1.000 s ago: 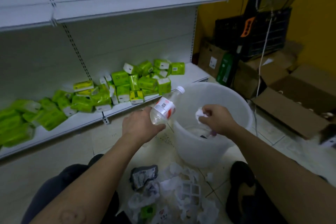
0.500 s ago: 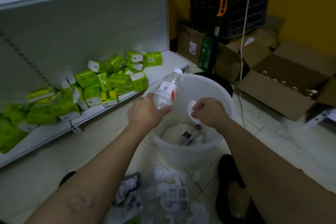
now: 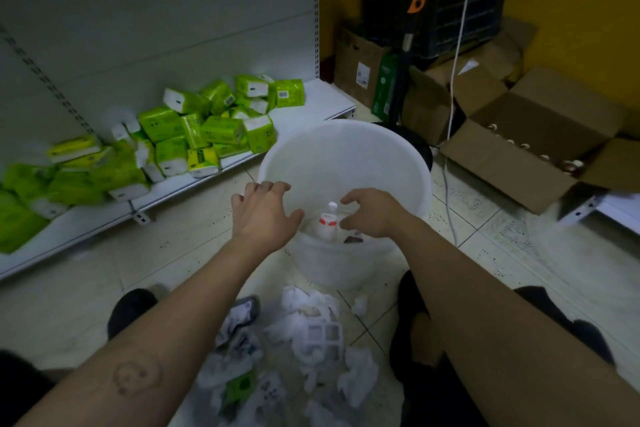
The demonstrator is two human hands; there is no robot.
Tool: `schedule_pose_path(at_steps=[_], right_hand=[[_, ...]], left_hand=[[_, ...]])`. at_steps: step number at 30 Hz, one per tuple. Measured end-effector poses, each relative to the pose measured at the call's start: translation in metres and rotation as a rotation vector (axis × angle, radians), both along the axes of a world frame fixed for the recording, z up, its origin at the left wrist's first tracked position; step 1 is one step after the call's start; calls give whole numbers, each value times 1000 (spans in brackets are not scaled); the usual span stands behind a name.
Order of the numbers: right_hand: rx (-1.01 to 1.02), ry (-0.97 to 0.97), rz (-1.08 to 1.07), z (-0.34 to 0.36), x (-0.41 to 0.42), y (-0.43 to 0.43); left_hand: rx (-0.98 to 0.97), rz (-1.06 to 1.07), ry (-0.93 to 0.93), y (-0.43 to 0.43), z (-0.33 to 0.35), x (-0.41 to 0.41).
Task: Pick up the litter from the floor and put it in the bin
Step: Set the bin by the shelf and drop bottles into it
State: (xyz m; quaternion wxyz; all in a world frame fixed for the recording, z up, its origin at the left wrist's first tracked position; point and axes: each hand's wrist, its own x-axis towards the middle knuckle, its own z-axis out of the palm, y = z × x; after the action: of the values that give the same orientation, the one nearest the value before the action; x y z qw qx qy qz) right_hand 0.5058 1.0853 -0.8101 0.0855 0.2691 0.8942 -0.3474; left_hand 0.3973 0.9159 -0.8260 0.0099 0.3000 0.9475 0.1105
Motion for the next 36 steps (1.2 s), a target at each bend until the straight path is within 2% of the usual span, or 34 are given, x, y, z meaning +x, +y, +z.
schedule_pose_path(at_steps=[8, 12, 20, 24, 30, 36], right_hand=[[58, 16, 59, -18, 39, -75], [33, -46, 102, -41, 49, -92], [-119, -430, 68, -125, 62, -102], [-161, -528, 82, -169, 56, -105], [-166, -577, 65, -240, 39, -100], [-101, -593, 172, -303, 5, -89]], left_hand=[[-26, 28, -133, -70, -28, 41], [-108, 5, -227, -86, -53, 53], [-206, 7, -511, -110, -120, 59], [-213, 7, -644, -107, -159, 53], [-159, -32, -804, -85, -229, 34], [-219, -121, -790, -55, -301, 12]])
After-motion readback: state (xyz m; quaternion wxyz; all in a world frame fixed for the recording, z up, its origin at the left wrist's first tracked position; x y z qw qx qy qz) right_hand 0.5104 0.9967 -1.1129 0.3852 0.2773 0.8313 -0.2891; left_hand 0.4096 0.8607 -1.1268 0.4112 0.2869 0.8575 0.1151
